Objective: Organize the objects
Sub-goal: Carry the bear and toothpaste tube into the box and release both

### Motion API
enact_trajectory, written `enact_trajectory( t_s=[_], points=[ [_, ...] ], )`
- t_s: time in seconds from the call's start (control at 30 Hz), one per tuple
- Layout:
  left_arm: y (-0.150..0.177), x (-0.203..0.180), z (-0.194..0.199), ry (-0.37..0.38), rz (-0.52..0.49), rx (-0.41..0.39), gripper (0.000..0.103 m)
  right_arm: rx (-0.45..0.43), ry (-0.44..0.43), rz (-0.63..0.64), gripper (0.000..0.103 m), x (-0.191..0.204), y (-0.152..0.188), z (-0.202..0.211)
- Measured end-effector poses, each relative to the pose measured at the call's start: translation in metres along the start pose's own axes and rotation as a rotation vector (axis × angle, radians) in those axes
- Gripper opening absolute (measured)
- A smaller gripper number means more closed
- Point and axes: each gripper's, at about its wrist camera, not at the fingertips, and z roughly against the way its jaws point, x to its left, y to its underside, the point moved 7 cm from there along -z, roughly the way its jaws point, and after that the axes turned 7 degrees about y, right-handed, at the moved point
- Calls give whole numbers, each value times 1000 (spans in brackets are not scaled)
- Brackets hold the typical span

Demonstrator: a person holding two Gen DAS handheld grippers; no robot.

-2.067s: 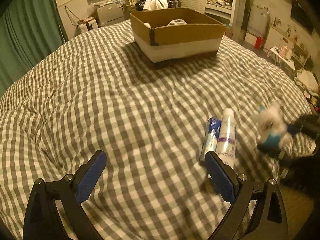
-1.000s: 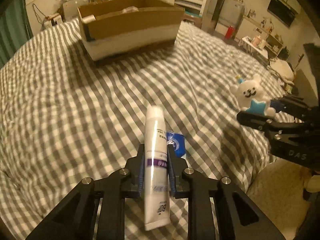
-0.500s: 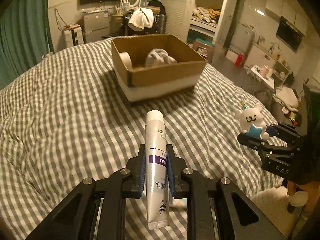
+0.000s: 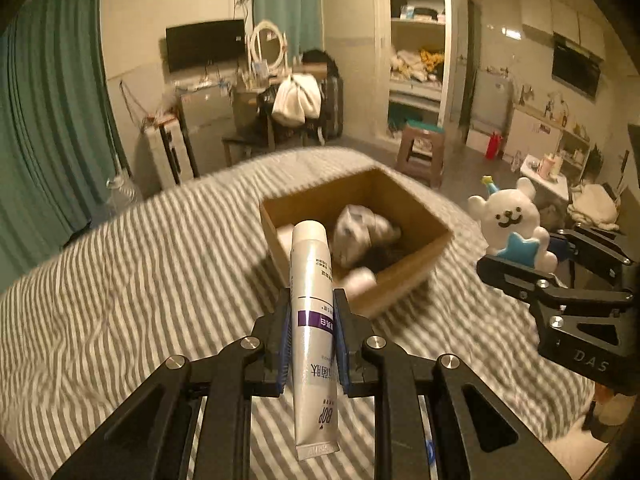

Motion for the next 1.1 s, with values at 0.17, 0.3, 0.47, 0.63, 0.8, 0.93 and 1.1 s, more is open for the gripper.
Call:
enact_trajectory(
  t_s=[0.17, 0.3, 0.47, 0.63, 0.8, 0.93, 1.1],
  points=[
    [-41, 14, -33, 81, 62, -17, 18, 50, -54, -79, 46, -8, -55, -45],
    [-52, 20, -71, 116, 89, -2, 18, 137, 7, -111, 46, -22, -79, -105],
    [-35, 30, -126, 165, 229, 138, 19, 247, 22, -189, 46, -31, -75, -171],
    [-17, 31, -155, 157, 225, 165, 19, 313, -18, -290, 46, -39, -56, -209],
    [-5, 26, -157, 221, 182, 178, 46, 238, -39, -351, 66, -49, -64, -202],
    [-13, 22, -136, 230, 171, 124, 72, 195, -14, -317, 71, -51, -78, -185],
    [-32, 21, -90, 192, 120, 73, 83, 153, -34, -334, 72, -59, -93, -138]
  ],
)
